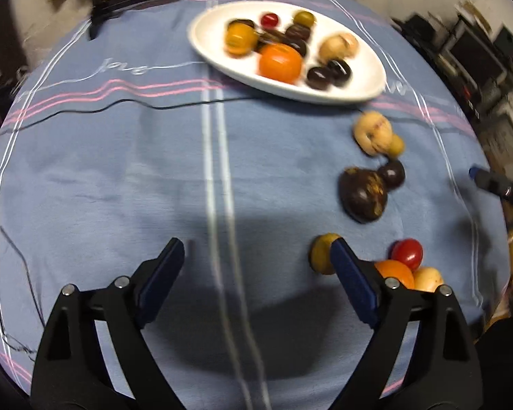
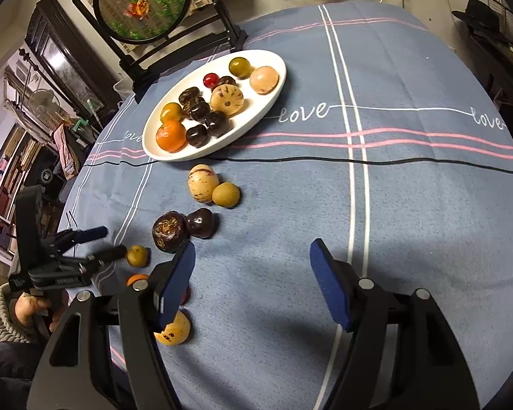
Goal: Organize fruits
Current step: 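Move both grippers back toward the remaining fruit cluster, then grasp the small yellow-green fruit with the left gripper while the right gripper grasps another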
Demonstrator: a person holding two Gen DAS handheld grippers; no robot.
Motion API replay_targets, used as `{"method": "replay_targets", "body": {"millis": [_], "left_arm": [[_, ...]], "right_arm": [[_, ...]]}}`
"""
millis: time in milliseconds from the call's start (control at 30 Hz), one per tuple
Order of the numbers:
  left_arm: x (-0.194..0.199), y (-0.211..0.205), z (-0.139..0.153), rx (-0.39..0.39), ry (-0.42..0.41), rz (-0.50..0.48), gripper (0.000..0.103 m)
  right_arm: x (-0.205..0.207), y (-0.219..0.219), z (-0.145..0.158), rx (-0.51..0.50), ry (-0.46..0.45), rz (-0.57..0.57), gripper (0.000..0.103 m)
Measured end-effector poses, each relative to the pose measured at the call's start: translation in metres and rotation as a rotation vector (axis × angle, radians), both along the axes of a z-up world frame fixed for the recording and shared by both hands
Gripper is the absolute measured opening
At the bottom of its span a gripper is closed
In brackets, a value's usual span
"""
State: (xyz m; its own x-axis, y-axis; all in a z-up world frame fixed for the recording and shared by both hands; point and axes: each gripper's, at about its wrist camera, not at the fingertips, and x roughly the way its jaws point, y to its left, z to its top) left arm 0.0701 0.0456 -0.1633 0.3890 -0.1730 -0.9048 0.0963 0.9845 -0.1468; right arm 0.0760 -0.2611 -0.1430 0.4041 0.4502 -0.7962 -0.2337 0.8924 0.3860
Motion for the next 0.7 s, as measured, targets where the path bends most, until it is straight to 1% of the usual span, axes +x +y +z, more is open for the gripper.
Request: {"method": "replay_targets", "body": {"millis": [67, 167, 267, 333, 367, 400, 567, 700], "left_arm": [[-0.004, 0.004, 0.003, -0.036, -0.017, 0.004, 0.087], [-0.007, -0.007, 0.001, -0.022, -0.024, -0.044, 0.086], [-0.009, -0.024, -0.003, -0.02, -0.014, -0.114, 0.075], [-0.008, -0.031, -0.004, -0.017, -0.011, -0.147, 0.068], [-0.008, -0.033, -0.004, -0.02, -0.01, -0.158, 0.062], [-0.008, -0.034, -0.004, -0.028, -0.008, -0.167, 0.06], [-0.001, -0.048, -0.007, -0.062, 0.006, -0.215, 0.057], [0.004, -0.059, -0.01, -0.064, 0.015, -0.258, 0.057]], "right_arm": [[0.002, 0.001, -0.002, 0.002, 0.006, 0.004, 0.07], [0.004, 0.003, -0.003, 0.001, 0.012, 0.015, 0.07], [0.005, 0.006, -0.005, -0.004, 0.019, 0.026, 0.07], [0.006, 0.006, -0.007, -0.006, 0.025, 0.027, 0.07], [0.007, 0.005, -0.008, -0.004, 0.028, 0.026, 0.07], [0.008, 0.005, -0.009, -0.003, 0.031, 0.024, 0.07], [0.01, 0.003, -0.011, -0.002, 0.043, 0.019, 0.07], [0.01, 0.001, -0.013, -0.001, 0.045, 0.01, 0.07]]}}
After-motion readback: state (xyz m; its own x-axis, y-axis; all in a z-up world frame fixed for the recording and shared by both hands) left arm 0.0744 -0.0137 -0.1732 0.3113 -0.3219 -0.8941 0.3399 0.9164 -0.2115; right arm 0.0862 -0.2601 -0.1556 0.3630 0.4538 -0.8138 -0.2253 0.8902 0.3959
